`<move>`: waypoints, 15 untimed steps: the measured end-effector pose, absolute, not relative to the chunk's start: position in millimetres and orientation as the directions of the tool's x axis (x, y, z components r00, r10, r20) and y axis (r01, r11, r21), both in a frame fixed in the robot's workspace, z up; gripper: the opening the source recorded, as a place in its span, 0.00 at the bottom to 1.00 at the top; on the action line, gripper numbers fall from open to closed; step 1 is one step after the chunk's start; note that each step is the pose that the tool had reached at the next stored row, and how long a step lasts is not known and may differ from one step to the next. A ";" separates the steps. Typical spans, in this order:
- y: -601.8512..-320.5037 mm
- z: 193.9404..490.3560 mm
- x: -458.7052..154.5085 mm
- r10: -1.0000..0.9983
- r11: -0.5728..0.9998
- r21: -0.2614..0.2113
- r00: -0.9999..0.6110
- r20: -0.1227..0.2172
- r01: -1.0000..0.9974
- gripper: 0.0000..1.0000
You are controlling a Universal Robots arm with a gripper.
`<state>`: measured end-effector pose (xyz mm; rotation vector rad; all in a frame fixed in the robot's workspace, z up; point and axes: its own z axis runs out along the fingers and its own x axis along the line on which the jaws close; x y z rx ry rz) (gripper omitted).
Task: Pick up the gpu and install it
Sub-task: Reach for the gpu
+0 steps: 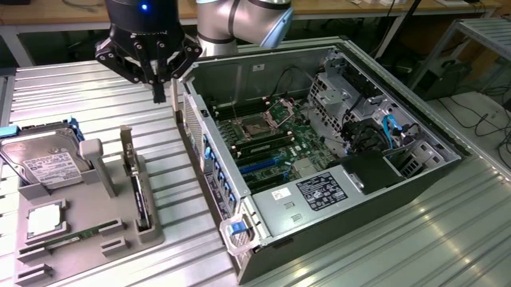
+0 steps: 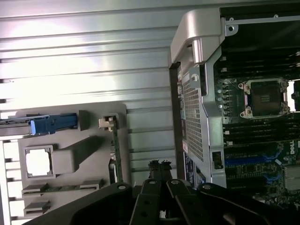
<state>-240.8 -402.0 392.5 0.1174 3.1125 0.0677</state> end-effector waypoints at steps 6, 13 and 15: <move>-402.5 392.4 -246.0 0.076 0.996 0.044 -0.997 -0.024 0.075 0.11; -403.0 392.3 -252.0 0.076 0.996 0.044 -0.997 -0.024 0.075 0.11; -403.1 392.2 -253.7 0.076 0.996 0.044 -0.997 -0.024 0.075 0.11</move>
